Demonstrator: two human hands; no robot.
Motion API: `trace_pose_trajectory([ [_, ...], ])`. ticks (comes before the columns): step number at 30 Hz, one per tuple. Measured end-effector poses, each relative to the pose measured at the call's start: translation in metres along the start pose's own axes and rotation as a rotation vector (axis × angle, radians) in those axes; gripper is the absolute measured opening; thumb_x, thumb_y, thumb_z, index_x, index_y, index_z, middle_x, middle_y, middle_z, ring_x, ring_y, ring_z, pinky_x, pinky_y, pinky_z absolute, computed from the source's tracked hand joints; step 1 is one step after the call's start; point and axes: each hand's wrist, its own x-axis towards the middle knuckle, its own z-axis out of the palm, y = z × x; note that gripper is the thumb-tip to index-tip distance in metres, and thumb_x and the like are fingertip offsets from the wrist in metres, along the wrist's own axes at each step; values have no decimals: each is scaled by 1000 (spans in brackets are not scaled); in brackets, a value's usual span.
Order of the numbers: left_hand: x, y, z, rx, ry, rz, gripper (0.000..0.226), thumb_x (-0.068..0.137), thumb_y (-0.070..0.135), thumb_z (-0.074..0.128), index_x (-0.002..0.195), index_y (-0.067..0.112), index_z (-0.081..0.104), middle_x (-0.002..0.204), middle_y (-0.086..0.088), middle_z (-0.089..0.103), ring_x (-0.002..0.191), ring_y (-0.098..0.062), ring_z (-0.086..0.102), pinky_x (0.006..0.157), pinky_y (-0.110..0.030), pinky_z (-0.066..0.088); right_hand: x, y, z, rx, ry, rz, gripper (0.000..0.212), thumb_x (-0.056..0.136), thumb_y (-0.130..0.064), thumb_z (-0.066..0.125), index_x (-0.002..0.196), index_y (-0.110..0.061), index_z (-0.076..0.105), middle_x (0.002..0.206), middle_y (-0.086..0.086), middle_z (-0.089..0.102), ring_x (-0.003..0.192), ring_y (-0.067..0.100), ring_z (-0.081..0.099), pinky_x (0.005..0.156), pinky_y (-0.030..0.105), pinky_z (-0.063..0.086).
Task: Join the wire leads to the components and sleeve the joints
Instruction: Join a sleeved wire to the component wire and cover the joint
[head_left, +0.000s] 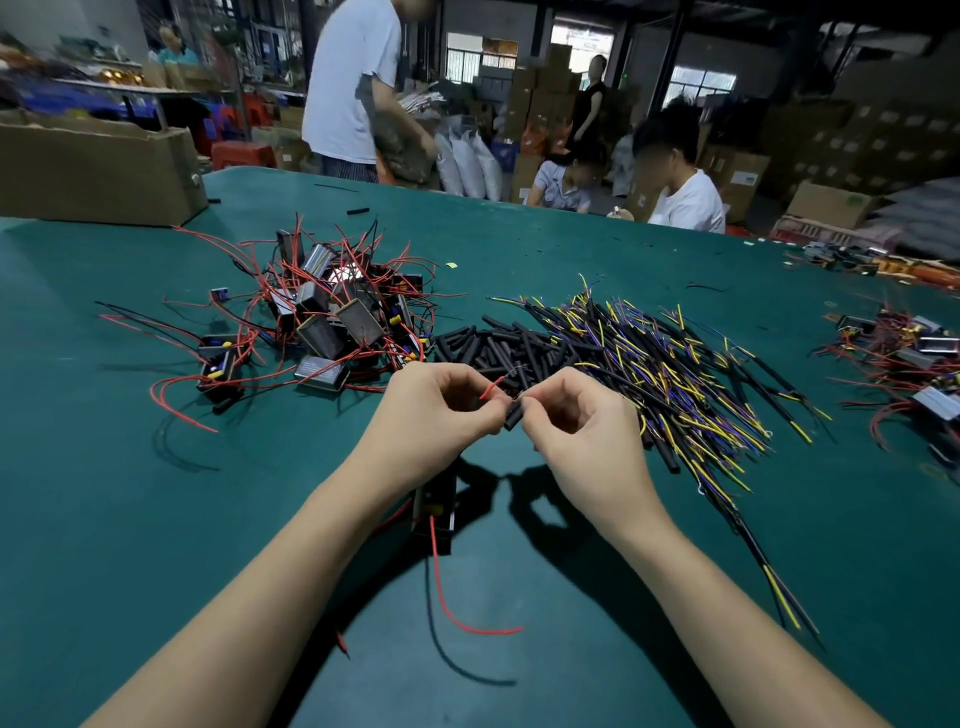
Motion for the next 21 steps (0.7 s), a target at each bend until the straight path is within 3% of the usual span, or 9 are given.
trace_pose_trajectory([
  [6,-1,0,4,82,-20,21,12,79,10,69,68,7,70,63,-10,68,54,-8,48,58,-22,43,1,1,0,-103,97,3,28,77,-3,65,59,-20,53,51,-11,50,48,2,43,50,11,33],
  [15,0,-3,4,201,-12,7,12,76,18,69,65,21,67,63,-1,67,57,-15,53,68,-41,54,2,5,1,-125,101,16,25,76,-3,65,60,-19,54,51,-11,50,49,2,43,50,12,33],
  [18,-1,-2,2,169,-22,17,12,79,16,68,68,17,69,64,-4,68,58,-13,54,67,-36,52,3,6,-3,-56,51,42,25,81,-4,65,64,-20,57,53,-13,53,51,1,45,53,13,37],
  [21,-1,-1,-1,97,-25,9,12,82,11,67,71,9,70,65,-10,68,56,-10,51,61,-30,49,5,7,-11,73,-56,87,14,88,-4,63,81,-16,66,65,-10,62,57,6,55,59,15,43],
])
